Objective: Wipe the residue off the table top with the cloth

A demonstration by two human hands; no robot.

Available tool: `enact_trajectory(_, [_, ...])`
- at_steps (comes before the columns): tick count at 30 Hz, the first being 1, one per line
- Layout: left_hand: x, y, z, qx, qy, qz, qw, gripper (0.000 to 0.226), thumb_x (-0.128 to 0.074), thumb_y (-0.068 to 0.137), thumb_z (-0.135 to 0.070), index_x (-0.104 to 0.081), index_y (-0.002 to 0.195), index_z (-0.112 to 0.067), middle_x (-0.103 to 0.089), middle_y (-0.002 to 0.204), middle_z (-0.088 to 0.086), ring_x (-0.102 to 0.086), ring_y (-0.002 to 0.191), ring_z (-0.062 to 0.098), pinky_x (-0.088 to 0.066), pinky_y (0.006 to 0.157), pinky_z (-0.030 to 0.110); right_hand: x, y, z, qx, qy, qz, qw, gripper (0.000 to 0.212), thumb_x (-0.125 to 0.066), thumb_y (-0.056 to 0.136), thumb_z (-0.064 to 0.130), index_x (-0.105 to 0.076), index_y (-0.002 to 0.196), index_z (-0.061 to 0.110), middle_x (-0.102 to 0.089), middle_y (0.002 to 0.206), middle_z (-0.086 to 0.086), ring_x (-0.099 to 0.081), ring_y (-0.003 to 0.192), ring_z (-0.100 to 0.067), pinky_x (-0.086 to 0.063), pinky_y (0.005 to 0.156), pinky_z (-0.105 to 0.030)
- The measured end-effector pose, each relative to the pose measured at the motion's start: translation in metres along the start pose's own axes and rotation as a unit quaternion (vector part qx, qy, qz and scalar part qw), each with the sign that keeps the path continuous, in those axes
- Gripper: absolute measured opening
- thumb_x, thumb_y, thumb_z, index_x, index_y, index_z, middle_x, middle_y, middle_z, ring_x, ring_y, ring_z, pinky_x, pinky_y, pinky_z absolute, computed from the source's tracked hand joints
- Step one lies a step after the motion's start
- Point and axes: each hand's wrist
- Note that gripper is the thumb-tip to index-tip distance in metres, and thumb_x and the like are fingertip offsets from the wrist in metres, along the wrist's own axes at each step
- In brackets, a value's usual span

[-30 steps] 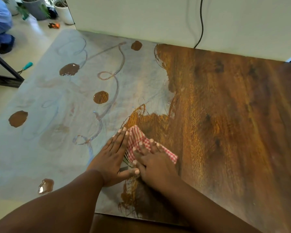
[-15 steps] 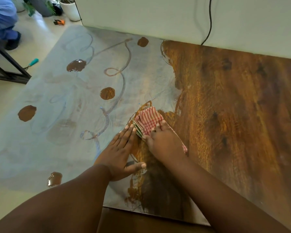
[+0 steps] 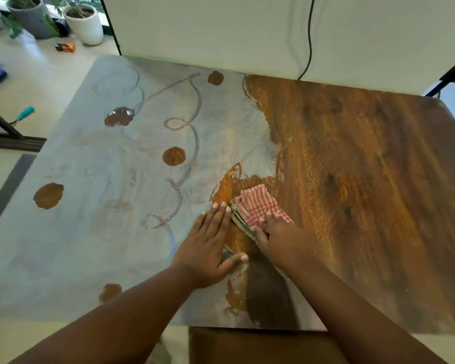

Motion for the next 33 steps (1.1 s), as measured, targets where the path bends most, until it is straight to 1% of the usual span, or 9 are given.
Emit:
enact_trajectory(4, [0.011, 0.000, 0.005, -0.003, -0.046, 0.036, 0.998, 0.089, -0.008, 0.084, -0.074, 0.024, 0.145, -0.017, 0.028, 0.154, 0.002, 0.036, 0.136, 0.012, 0.017, 0.115, 0.033, 0.000, 0.026, 0.038, -0.062, 0.074, -0.005, 0.995, 0.089, 0.005, 0.089, 0.066, -0.046, 0.137, 0.011, -0.046, 0.141, -0.013, -0.044, 0.125, -0.030, -0.038, 0.099, -0.040])
enact_trajectory(7, [0.024, 0.006, 0.014, -0.027, -0.073, 0.034, 0.996, 0.088, -0.013, 0.088, -0.073, 0.016, 0.150, -0.017, 0.024, 0.157, 0.002, 0.034, 0.138, 0.013, 0.020, 0.113, 0.032, -0.005, 0.020, 0.051, -0.058, 0.141, -0.021, 0.988, 0.049, -0.020, 0.104, 0.034, -0.033, 0.145, 0.012, -0.031, 0.151, -0.017, -0.032, 0.137, -0.033, -0.030, 0.108, -0.042])
enact_trajectory(9, [0.037, 0.012, 0.033, -0.069, -0.036, 0.022, 0.997, 0.086, -0.013, 0.089, -0.071, 0.015, 0.150, -0.017, 0.024, 0.157, 0.004, 0.034, 0.138, 0.015, 0.019, 0.115, 0.036, -0.005, 0.001, 0.061, -0.056, 0.190, -0.032, 0.980, 0.051, -0.016, 0.105, 0.036, -0.042, 0.142, 0.010, -0.036, 0.148, -0.011, -0.038, 0.135, -0.029, -0.033, 0.107, -0.036])
enact_trajectory(12, [0.059, 0.026, 0.073, -0.093, 0.044, 0.019, 0.995, 0.088, -0.005, 0.085, -0.073, 0.015, 0.150, -0.017, 0.024, 0.156, 0.005, 0.032, 0.140, 0.020, 0.019, 0.115, 0.039, -0.021, -0.032, 0.055, -0.042, 0.126, 0.016, 0.991, 0.098, 0.004, 0.076, 0.079, -0.036, 0.145, 0.021, -0.024, 0.154, 0.008, -0.019, 0.142, -0.008, -0.013, 0.109, -0.017])
enact_trajectory(15, [0.076, 0.043, 0.123, -0.066, 0.101, -0.001, 0.993, 0.100, 0.012, 0.074, -0.078, 0.010, 0.151, -0.014, 0.021, 0.157, 0.007, 0.026, 0.142, 0.024, 0.020, 0.112, 0.039, -0.030, -0.044, 0.042, -0.060, 0.098, 0.052, 0.992, 0.126, 0.024, 0.050, 0.091, -0.045, 0.139, 0.033, -0.030, 0.149, 0.018, -0.021, 0.138, 0.003, -0.012, 0.105, -0.009])
enact_trajectory(19, [0.092, 0.066, 0.179, 0.000, 0.108, -0.009, 0.994, 0.104, 0.008, 0.072, -0.078, 0.001, 0.152, -0.012, 0.010, 0.160, 0.010, 0.017, 0.145, 0.028, 0.010, 0.117, 0.043, -0.020, -0.022, 0.038, -0.086, 0.088, 0.027, 0.992, 0.090, -0.007, 0.077, 0.084, -0.049, 0.137, 0.031, -0.035, 0.148, 0.014, -0.029, 0.137, -0.001, -0.021, 0.106, -0.015])
enact_trajectory(22, [0.096, 0.082, 0.190, 0.018, 0.126, -0.008, 0.992, 0.095, -0.001, 0.081, -0.075, 0.001, 0.152, -0.011, 0.010, 0.160, 0.010, 0.016, 0.145, 0.028, 0.010, 0.116, 0.043, -0.008, 0.011, 0.035, -0.125, 0.084, 0.000, 0.989, 0.050, -0.033, 0.100, 0.047, -0.041, 0.143, 0.022, -0.031, 0.152, 0.006, -0.028, 0.139, -0.011, -0.022, 0.110, -0.025])
enact_trajectory(27, [0.100, 0.111, 0.167, -0.036, 0.144, -0.003, 0.989, 0.103, 0.010, 0.073, -0.074, -0.003, 0.153, -0.011, 0.008, 0.160, 0.011, 0.015, 0.145, 0.027, 0.011, 0.116, 0.042, 0.017, 0.102, 0.032, -0.148, 0.094, -0.029, 0.984, 0.051, -0.030, 0.102, 0.040, -0.038, 0.144, 0.013, -0.033, 0.152, -0.007, -0.034, 0.137, -0.024, -0.026, 0.110, -0.035])
enact_trajectory(33, [0.111, 0.143, 0.144, -0.063, 0.164, -0.004, 0.985, 0.101, 0.013, 0.072, -0.072, -0.011, 0.153, -0.016, 0.001, 0.161, 0.008, 0.011, 0.146, 0.025, 0.010, 0.116, 0.041, 0.028, 0.129, 0.060, -0.061, 0.124, -0.041, 0.989, 0.050, -0.034, 0.101, 0.040, -0.038, 0.144, 0.014, -0.030, 0.153, -0.006, -0.028, 0.139, -0.022, -0.025, 0.108, -0.032])
Point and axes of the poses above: each hand's wrist, its own y-axis towards the middle knuckle, its own x-axis out of the back of the hand, z = x × y
